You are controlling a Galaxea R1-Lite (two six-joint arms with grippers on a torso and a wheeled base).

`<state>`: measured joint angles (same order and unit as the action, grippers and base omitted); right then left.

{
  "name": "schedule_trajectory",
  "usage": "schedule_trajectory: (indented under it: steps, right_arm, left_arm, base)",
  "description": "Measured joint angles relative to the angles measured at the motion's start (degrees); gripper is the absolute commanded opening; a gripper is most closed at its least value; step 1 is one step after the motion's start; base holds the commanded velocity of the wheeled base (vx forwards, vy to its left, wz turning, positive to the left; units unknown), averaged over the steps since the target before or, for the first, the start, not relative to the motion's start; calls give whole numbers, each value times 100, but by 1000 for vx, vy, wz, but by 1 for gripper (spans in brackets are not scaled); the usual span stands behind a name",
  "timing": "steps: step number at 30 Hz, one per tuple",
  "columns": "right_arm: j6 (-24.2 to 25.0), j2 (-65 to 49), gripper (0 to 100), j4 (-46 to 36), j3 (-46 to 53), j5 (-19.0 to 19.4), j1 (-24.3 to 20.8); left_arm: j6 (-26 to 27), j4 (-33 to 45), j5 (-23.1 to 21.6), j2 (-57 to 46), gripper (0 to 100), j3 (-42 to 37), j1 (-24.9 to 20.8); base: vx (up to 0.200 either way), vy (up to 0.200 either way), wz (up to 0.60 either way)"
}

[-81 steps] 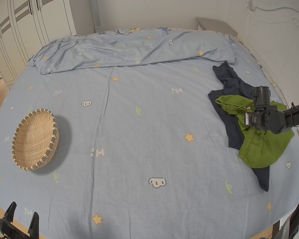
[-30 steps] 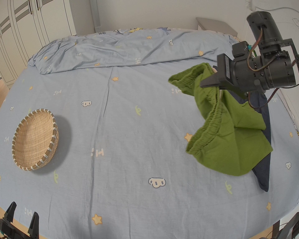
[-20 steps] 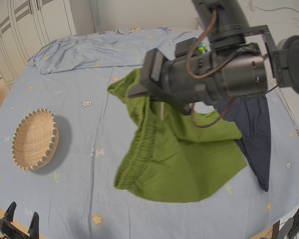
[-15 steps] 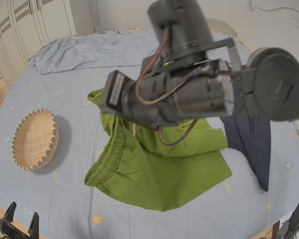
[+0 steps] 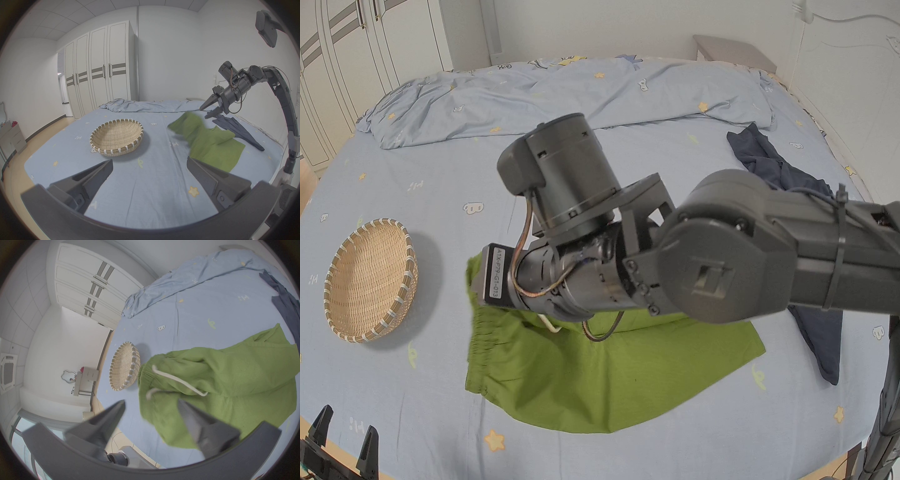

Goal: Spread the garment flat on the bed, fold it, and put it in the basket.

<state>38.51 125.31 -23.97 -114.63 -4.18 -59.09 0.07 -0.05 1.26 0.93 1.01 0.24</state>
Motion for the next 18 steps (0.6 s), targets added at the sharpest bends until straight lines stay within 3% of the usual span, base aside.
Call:
schedule_trajectory:
  steps: [12,18]
  right_arm:
    - [-77,88,100,-160,2,-148,60]
    - [-72,-127,100,-239,29,-134,291]
  left_arm:
    - [369,-189,40,0,100,50,9]
    - [116,-134,-28,185,100,1051,-121]
  base:
    - [0,0,0]
    - [0,0,0]
